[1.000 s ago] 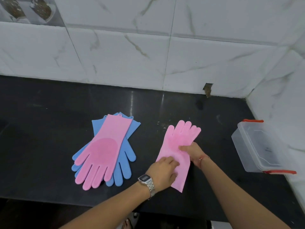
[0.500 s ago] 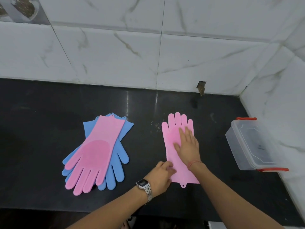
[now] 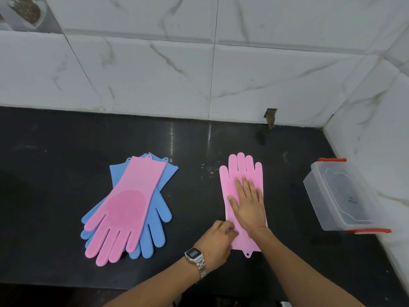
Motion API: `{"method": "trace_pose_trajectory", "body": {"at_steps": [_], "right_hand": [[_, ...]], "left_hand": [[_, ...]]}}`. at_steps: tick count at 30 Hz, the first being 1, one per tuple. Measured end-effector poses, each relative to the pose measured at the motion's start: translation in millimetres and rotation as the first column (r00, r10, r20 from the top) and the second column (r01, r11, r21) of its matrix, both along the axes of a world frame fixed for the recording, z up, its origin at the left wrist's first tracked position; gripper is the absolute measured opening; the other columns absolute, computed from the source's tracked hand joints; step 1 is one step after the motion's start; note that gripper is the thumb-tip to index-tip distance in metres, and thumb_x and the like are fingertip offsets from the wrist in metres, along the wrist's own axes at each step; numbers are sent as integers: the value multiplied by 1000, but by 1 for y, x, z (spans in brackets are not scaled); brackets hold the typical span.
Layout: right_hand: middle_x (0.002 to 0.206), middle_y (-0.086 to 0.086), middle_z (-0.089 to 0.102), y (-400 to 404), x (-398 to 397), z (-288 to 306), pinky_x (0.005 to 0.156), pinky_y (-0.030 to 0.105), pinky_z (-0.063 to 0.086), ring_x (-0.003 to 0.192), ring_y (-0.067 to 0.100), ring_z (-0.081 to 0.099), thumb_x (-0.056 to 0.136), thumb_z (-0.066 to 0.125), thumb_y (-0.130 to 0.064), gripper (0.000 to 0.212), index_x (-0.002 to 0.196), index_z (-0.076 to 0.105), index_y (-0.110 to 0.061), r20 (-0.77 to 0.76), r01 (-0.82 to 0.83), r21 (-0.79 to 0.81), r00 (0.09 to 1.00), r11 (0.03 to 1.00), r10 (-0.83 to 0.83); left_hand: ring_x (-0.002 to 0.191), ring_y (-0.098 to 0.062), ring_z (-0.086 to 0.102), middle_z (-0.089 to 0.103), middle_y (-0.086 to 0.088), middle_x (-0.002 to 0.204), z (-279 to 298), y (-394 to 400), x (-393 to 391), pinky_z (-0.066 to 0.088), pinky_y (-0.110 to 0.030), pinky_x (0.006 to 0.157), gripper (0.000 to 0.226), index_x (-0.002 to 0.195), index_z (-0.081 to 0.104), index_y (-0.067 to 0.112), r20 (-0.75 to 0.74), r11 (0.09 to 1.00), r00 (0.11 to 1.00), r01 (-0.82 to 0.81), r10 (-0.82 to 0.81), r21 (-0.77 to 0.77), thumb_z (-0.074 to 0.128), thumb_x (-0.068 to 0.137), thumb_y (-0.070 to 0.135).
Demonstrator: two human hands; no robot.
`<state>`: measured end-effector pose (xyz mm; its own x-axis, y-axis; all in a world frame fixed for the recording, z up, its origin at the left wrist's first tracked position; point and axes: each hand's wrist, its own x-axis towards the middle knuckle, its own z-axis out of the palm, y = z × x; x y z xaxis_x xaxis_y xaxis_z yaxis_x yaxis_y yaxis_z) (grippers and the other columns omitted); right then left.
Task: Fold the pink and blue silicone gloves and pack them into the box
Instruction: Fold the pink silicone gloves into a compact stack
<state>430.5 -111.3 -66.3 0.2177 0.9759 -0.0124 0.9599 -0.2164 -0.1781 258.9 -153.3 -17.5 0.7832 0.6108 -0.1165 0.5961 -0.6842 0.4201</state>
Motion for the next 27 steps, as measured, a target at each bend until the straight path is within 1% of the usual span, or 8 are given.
{"method": "trace_pose_trajectory", "body": {"at_steps": [8,12,14,16,18,21,24,27], "right_hand": [[164,-2,1,-8,5,1,118,36,-11,149,18,-6,100,22,-53,65,154,-3,-27,18,31,-18,999,999,-31],[164,-1,-1,-8,3,3,118,36,-10,150,19,-5,100,22,-51,64,154,-4,-26,16,34,-18,999,999,-34],[164,0,-2,-8,3,3,120,37,-7,150,18,-5,101,22,-49,64,153,-6,-26,0,31,-19,1000,999,-31],[164,1,-4,-7,3,5,122,39,-5,150,19,-6,101,21,-47,64,151,-10,-24,-18,28,-30,999,999,-28],[164,2,-8,-6,-1,7,122,41,-4,150,20,-8,101,20,-47,66,150,-15,-23,-29,50,-46,998,998,-52],[163,0,-10,-10,-16,13,120,43,0,150,19,-9,100,26,-47,70,153,-12,-22,-93,104,-8,990,995,-104],[162,-7,-10,-20,-41,17,119,44,7,149,12,-11,100,30,-46,70,153,-11,-27,-174,37,36,984,999,-30],[161,-11,-12,-22,-70,22,119,41,3,147,6,-14,100,29,-46,67,153,-8,-31,-236,-58,35,970,998,64]], "left_hand": [[128,-23,34,36,-3,145,-2,-3,1,36,-34,108,47,141,42,15,-29,999,999,42,-42,-3,50,95,17],[127,-22,38,34,-1,147,-3,8,-8,41,-38,102,45,139,44,20,-23,1000,999,28,-28,9,49,95,30],[129,-21,38,32,1,148,1,24,-21,42,-39,99,45,137,46,24,2,995,997,-78,78,59,48,94,38],[133,-21,33,31,2,150,8,45,-40,39,-40,102,43,134,48,28,22,958,966,-259,258,125,48,93,41],[138,-21,28,30,2,153,13,68,-65,32,-42,107,40,130,53,29,25,862,880,-471,475,187,49,92,41],[144,-23,16,23,1,157,13,91,-106,22,-47,110,33,123,61,32,-40,682,685,-716,728,151,48,94,42],[146,-25,12,19,-1,159,8,94,-141,20,-50,111,37,127,59,32,-119,614,603,-781,789,114,46,95,46],[143,-26,21,26,-1,157,3,83,-157,26,-49,108,46,138,47,28,-165,653,634,-748,756,120,42,96,46]]}}
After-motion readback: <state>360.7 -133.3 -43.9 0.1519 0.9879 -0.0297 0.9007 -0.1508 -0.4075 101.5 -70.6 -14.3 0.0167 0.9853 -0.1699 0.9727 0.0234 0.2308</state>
